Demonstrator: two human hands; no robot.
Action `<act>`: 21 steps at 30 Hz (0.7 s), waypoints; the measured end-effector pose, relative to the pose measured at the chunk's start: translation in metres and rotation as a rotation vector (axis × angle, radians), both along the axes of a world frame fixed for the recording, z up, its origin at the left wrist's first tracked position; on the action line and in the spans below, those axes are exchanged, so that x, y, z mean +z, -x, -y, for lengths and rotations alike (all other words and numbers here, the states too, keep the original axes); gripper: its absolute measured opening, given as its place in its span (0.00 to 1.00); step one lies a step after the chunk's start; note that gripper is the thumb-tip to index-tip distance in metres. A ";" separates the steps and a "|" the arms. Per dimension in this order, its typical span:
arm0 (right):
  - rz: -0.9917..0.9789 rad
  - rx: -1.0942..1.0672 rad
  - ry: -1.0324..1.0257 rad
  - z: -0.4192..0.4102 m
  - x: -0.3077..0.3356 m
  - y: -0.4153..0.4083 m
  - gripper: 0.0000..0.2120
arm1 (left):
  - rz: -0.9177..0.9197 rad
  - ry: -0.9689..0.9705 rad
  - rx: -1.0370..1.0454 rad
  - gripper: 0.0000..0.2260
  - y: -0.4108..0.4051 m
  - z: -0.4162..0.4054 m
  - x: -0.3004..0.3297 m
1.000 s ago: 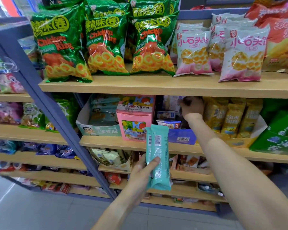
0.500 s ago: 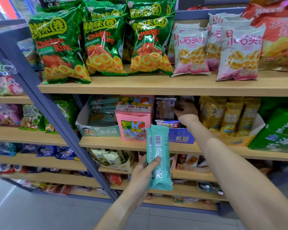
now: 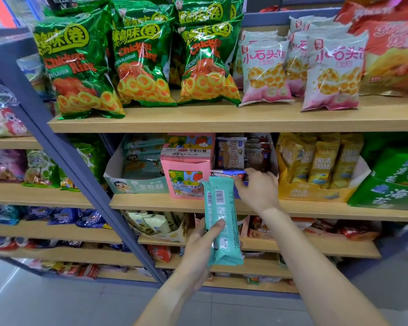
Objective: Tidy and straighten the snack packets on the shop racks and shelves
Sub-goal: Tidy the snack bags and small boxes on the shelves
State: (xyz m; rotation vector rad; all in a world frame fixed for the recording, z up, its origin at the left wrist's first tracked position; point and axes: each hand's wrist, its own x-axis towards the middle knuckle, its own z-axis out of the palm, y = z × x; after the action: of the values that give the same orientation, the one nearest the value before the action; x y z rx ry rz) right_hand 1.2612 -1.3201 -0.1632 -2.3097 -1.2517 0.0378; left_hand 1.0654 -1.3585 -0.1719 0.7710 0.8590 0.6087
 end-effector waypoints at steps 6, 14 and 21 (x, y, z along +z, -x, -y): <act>0.032 -0.016 0.150 0.005 0.009 -0.003 0.19 | -0.008 -0.023 -0.010 0.18 0.001 0.001 0.000; -0.070 0.045 0.020 0.039 0.018 -0.006 0.26 | -0.011 -0.012 -0.009 0.19 0.003 -0.001 -0.004; -0.691 0.022 -0.239 0.099 0.019 0.039 0.15 | -0.022 -0.060 -0.099 0.21 0.006 0.007 -0.008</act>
State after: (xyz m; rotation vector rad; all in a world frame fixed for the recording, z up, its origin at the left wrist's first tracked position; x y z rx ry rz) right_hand 1.2219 -1.4195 -0.1438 -1.8305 -0.8622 0.6042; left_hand 1.0594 -1.3655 -0.1795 0.8713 0.8204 0.5407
